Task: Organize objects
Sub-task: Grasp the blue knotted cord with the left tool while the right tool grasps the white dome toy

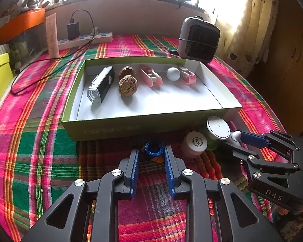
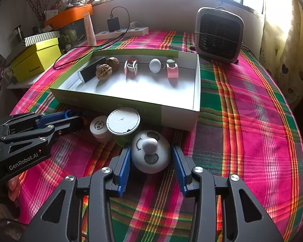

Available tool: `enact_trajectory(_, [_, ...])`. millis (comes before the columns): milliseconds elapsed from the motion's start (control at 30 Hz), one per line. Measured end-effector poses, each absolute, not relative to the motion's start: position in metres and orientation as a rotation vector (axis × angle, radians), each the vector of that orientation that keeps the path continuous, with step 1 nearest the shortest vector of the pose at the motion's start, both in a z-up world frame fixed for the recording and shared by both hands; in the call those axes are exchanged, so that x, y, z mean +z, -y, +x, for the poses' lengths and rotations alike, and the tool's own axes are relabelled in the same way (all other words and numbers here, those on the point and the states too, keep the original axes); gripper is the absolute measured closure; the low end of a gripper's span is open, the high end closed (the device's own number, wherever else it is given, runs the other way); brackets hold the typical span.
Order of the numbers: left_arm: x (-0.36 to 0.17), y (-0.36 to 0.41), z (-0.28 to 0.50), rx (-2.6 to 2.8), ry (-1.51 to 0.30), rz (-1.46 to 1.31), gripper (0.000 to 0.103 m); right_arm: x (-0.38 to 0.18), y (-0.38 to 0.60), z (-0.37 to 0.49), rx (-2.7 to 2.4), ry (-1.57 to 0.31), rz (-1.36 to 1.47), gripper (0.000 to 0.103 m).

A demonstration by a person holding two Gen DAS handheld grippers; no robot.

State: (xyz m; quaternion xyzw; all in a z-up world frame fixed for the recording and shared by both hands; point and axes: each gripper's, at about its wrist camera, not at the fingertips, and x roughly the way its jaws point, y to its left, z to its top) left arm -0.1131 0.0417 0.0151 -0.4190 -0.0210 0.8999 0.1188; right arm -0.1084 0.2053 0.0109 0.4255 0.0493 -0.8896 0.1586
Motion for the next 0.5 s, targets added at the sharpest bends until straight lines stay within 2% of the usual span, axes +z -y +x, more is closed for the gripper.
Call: enact_trajectory(500, [0.0224,-0.041,-0.1059,2.652,0.057,-1.177,0.082,0.0172,-0.2059,-0.1036,-2.559,-0.135,1.201,0.062])
